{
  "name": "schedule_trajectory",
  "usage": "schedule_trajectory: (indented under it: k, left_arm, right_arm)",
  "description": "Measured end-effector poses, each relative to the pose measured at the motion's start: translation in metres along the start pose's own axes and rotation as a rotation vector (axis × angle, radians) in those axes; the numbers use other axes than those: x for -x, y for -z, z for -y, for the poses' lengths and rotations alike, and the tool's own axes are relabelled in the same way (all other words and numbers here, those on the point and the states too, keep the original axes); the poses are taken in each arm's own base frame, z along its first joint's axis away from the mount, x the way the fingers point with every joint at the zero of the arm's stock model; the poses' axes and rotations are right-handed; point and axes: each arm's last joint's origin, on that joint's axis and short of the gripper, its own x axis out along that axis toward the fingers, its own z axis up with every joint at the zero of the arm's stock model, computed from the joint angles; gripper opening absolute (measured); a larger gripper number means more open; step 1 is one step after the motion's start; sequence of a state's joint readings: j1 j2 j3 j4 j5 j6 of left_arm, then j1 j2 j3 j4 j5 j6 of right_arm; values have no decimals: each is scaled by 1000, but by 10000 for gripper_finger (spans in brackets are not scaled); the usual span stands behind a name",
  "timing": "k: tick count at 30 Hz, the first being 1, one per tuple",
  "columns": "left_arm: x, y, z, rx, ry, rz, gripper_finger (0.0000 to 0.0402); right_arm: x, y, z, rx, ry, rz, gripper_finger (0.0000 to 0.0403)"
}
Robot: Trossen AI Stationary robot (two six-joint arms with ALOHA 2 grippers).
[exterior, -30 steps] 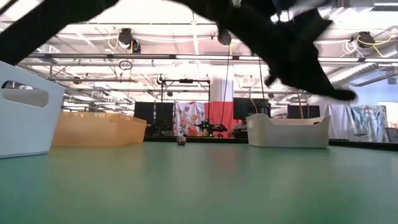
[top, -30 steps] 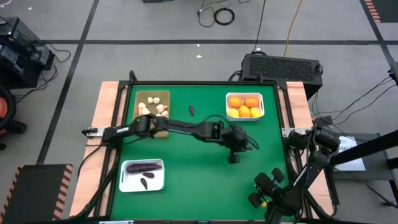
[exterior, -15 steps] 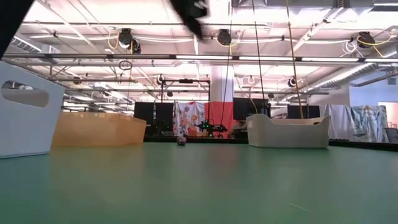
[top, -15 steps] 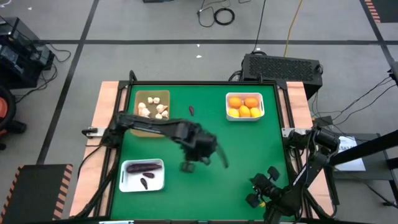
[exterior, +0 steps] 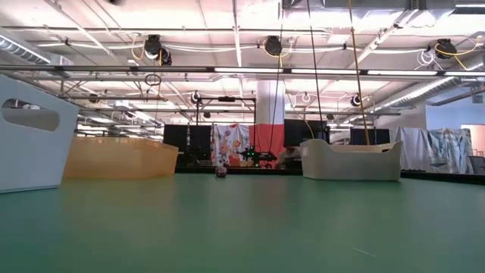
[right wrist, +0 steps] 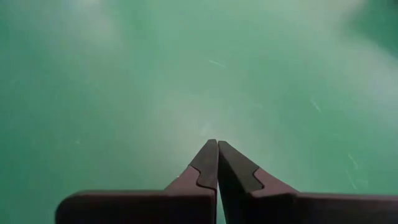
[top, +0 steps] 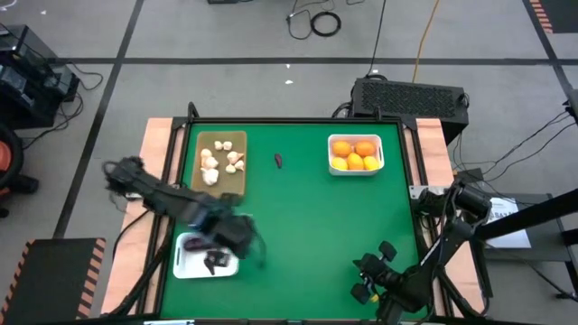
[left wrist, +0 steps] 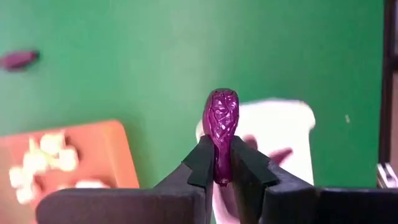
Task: Sort produce into baskets
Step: Put the eggplant into the bottom white bin
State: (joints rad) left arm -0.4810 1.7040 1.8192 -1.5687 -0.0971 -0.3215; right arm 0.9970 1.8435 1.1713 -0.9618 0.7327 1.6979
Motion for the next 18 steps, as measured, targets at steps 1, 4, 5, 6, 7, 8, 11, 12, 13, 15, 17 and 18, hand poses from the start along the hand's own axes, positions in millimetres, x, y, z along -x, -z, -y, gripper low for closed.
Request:
schedule_trajectory:
  k: [1, 4, 5, 6, 7, 8, 11, 12, 13, 15, 17, 18]
  left_arm:
    - [3, 10, 2, 14, -7, 4, 45]
    - [2, 39, 7, 62, -39, -5, 45]
    - [-1, 48, 8, 77, -51, -14, 45]
    - [-4, 56, 9, 91, -57, -26, 45]
    - [-7, 66, 11, 99, -61, -40, 44]
    - [-11, 74, 13, 106, -54, -53, 44]
    - [-26, 90, 23, 147, 10, -69, 44]
    - [-32, 91, 26, 146, 34, -66, 44]
    - [-38, 92, 30, 139, 56, -68, 44]
    - [-49, 96, 37, 129, 73, -99, 44]
    - [-58, 101, 40, 157, 60, -139, 44]
    - [-63, 103, 42, 178, 47, -155, 44]
  right_arm:
    - [-1, -1, -1, 1, -1, 1, 0]
    - [-4, -4, -2, -2, -3, 0, 0]
    - [-5, -5, -2, 0, -2, -1, 0]
    - [-6, -6, -3, 0, -3, -2, 0]
    - [-7, -7, -3, -4, -6, -2, 0]
    - [-8, -8, -4, -5, -6, -3, 0]
    - [-10, -11, -5, 2, -12, -5, 0]
    - [-11, -11, -6, 6, -14, -6, 0]
    - [-12, -12, -6, 9, -13, -6, 0]
    - [-13, -14, -6, 16, -13, -8, 0]
    - [-15, -15, -6, 14, -9, -8, 0]
    - [-15, -16, -6, 12, -7, -8, 0]
